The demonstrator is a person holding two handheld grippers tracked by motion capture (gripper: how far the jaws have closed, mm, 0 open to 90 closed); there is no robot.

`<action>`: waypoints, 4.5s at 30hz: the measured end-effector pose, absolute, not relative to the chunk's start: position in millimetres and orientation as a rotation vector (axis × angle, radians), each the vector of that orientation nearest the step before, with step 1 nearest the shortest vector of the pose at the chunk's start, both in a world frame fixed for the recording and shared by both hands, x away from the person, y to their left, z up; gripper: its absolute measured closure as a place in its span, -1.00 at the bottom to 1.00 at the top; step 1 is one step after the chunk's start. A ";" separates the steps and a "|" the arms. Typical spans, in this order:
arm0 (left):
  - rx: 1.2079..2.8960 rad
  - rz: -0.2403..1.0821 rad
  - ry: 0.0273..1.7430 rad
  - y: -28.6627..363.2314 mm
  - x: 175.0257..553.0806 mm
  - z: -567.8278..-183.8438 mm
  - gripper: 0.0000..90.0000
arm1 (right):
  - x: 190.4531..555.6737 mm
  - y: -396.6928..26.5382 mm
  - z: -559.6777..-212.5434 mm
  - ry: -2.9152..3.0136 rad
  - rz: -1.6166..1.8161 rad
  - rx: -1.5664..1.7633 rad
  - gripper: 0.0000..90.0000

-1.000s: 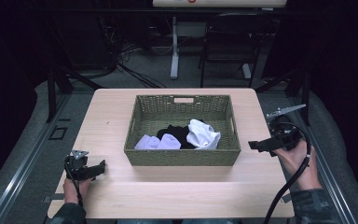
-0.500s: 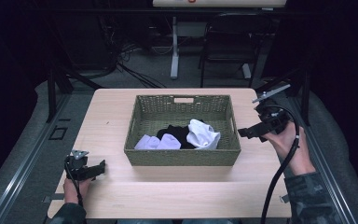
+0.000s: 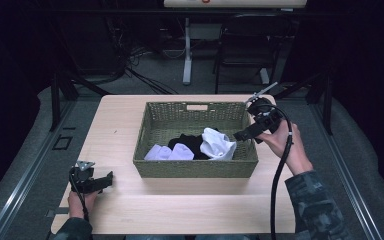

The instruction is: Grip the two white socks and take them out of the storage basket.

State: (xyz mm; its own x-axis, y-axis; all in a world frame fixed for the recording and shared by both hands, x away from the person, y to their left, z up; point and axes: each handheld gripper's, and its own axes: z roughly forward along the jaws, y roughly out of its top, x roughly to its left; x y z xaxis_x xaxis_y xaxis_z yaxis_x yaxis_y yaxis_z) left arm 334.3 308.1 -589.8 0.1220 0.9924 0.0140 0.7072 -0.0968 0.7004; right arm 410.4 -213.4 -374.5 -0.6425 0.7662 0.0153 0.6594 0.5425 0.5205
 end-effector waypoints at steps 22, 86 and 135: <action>1.861 0.679 1.640 308.7 334.5 -590.0 -0.78 | 464.7 -155.5 -434.8 2.686 0.686 1.225 -0.86; 1.859 0.676 1.639 309.1 334.7 -590.2 -0.78 | 483.5 -133.5 -411.4 2.785 0.428 1.250 0.87; 1.859 0.666 1.642 309.4 334.7 -589.8 -0.78 | 494.2 -143.8 -307.4 2.757 0.402 1.182 0.87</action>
State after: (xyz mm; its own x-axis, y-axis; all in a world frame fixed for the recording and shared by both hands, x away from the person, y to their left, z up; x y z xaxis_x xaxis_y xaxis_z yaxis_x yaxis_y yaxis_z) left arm 334.7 309.4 -589.8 0.1238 0.9923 -0.0010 0.7110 -0.0880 0.6977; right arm 494.2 -143.8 -307.4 -0.6895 0.7243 -0.0010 0.6938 0.6609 0.2860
